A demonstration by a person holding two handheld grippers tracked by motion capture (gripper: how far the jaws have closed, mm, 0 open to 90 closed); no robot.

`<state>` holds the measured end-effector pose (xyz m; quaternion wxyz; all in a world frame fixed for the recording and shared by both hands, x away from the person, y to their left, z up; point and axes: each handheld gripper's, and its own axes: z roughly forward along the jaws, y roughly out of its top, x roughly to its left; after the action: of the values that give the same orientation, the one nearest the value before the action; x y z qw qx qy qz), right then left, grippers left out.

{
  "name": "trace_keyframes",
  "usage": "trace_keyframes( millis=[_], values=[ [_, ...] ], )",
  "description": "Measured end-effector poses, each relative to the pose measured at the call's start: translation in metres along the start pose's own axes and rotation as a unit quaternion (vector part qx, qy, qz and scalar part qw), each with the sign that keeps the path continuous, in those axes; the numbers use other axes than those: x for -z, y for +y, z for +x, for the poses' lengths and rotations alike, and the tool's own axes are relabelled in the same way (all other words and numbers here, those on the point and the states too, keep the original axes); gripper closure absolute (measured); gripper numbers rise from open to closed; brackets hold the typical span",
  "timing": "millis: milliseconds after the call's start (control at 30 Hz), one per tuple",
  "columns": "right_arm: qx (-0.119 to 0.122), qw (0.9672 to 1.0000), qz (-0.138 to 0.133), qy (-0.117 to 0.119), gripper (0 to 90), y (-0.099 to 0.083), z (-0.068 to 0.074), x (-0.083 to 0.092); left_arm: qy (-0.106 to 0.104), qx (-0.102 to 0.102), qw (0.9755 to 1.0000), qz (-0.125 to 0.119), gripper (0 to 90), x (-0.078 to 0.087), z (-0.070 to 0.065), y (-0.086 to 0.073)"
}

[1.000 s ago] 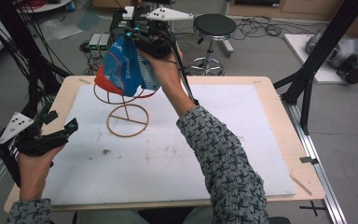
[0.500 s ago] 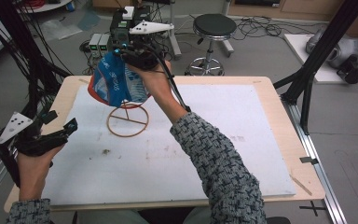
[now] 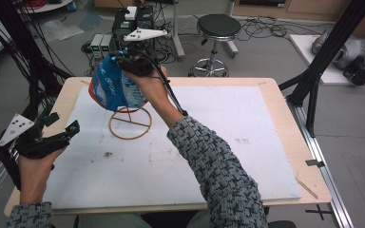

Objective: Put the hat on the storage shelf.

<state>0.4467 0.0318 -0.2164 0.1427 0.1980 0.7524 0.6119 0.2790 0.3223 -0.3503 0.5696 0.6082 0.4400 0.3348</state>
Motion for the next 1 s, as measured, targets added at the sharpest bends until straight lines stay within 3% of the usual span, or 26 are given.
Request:
trace_keyframes(
  millis=[600,833,1000],
  values=[
    [0.012,0.9998,0.015,-0.007,85.8,-0.009,0.003,-0.013,0.000,0.000,1.0000,-0.002,18.1,0.002,0.001,0.002],
    [0.022,0.9997,0.010,-0.007,74.1,-0.007,0.005,-0.010,-0.001,0.001,1.0000,-0.003,18.1,0.002,0.001,0.001],
    [0.022,0.9994,-0.009,-0.026,63.9,-0.004,-0.003,0.006,0.000,0.001,1.0000,-0.004,18.1,0.002,0.001,0.002]
  ],
)
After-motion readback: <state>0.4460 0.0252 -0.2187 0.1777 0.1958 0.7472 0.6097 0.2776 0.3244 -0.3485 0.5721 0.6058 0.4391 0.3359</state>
